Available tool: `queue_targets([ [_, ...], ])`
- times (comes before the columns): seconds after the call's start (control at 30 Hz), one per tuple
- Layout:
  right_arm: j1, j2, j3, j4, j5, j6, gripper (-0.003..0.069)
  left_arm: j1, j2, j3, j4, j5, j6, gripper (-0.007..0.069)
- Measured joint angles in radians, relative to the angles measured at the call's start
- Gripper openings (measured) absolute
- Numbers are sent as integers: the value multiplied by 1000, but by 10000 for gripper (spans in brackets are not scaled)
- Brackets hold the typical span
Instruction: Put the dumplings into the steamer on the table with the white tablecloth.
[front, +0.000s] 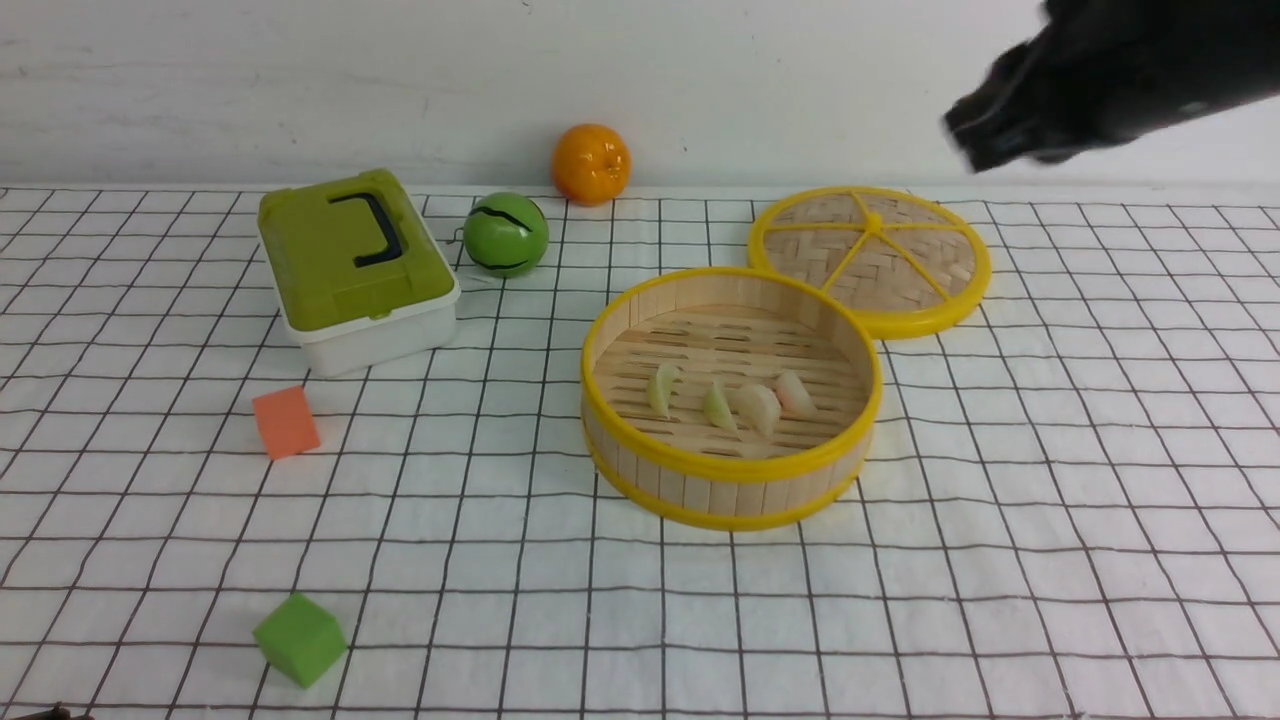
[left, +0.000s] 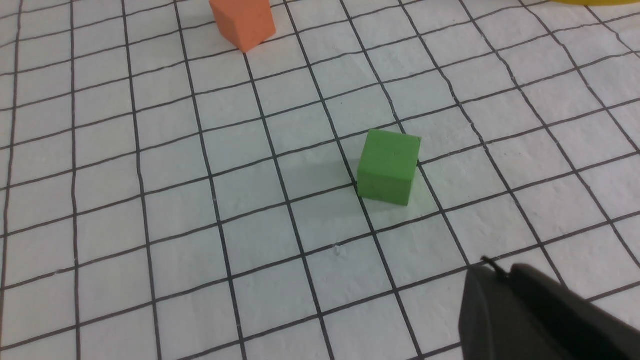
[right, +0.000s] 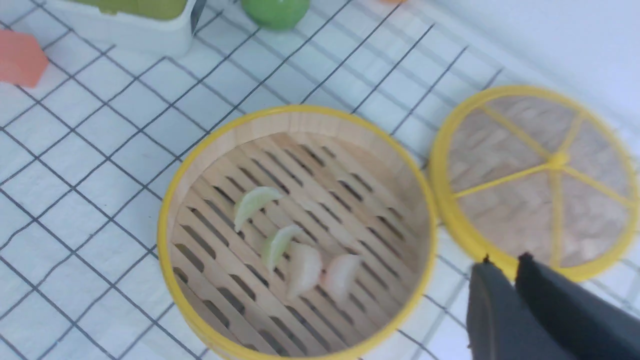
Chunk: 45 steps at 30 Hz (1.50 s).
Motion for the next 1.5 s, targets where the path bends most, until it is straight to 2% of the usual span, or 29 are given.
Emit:
queue_targets([
  [0.07,0,-171,98,-106,27,79,-20,0,0,0,0,0,0,38],
  [0.13,0,-245,153,-144,27,117,-22,0,0,0,0,0,0,38],
  [0.23,0,-455,413,-232,-20,221,-22,0,0,0,0,0,0,41],
  [0.4,0,-704,827,-276,-286,321,-22,0,0,0,1,0,0,48],
  [0.57,0,-950,1254,-282,-615,344,-19,0,0,0,1,0,0,50],
  [0.67,0,-1107,1448,-283,-741,348,-19,0,0,0,1,0,0,54],
  [0.73,0,-1162,1498,-284,-765,348,-19,0,0,0,1,0,0,55],
  [0.93,0,-1429,1541,-284,-450,355,-18,0,0,0,1,-3,0,62],
  [1.0,0,-1458,1546,-284,-400,363,-17,0,0,0,1,-3,0,65],
  [1.2,-83,-1467,1546,-279,-372,433,-12,0,0,0,1,-5,0,72],
  [1.3,-177,-1467,1546,-263,-369,494,-8,0,0,0,1,-6,0,74],
  [1.5,-204,-1467,1545,-263,-368,536,-3,0,0,0,1,-7,0,74],
])
